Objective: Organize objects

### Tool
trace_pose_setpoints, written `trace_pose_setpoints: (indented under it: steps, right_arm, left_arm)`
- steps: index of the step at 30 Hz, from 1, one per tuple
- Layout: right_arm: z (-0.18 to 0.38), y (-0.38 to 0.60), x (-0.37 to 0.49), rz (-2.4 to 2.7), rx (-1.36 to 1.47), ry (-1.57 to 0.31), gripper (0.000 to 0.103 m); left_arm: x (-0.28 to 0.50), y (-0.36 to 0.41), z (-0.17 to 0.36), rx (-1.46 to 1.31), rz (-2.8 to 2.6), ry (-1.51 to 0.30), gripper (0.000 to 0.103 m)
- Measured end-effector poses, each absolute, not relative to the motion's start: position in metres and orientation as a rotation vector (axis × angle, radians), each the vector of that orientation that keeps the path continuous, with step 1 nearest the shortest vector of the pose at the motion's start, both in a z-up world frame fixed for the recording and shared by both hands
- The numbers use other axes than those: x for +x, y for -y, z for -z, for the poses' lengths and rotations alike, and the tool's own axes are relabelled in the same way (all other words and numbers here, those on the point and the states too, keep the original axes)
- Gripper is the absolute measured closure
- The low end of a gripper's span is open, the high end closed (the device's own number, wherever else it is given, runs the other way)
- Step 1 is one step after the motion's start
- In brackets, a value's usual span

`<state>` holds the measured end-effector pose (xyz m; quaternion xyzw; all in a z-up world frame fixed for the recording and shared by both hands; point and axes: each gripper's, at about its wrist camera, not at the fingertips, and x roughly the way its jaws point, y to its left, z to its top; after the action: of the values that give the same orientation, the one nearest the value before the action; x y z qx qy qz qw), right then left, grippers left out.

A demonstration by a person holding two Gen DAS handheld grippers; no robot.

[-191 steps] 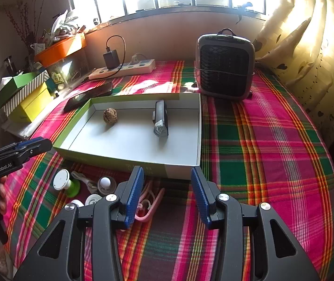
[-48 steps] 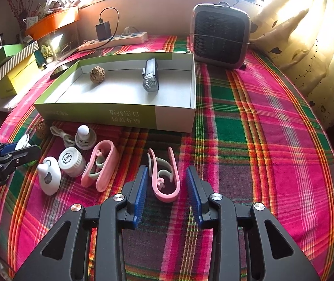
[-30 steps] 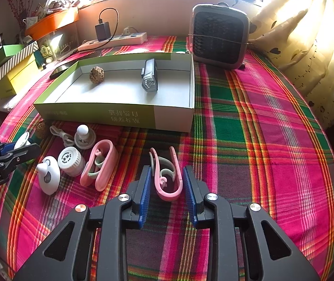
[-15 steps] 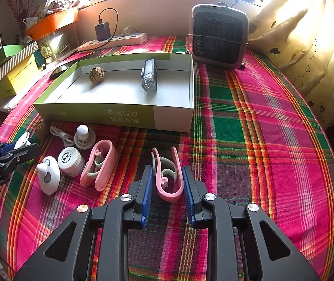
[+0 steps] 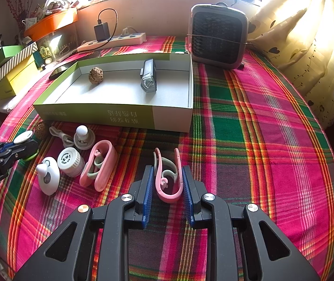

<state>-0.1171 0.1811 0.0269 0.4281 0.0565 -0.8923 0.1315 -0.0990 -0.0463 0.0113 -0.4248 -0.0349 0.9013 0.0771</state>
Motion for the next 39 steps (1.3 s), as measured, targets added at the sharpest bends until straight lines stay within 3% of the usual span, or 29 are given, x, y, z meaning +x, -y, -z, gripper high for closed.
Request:
trace_pose_setpoints:
  steps: [22,39]
  right_arm:
    - [-0.034,-0.18,-0.115,2.579,1.221,-0.132,0.078]
    - [-0.078,-0.158,-0.128,2.526,1.093,-0.1,0.078]
  left_arm:
    - [-0.095,0.049,-0.015,-1.258,-2.713,0.132,0.088]
    - [-0.106,0.046,-0.053,-1.138,-2.726,0.113,0.088]
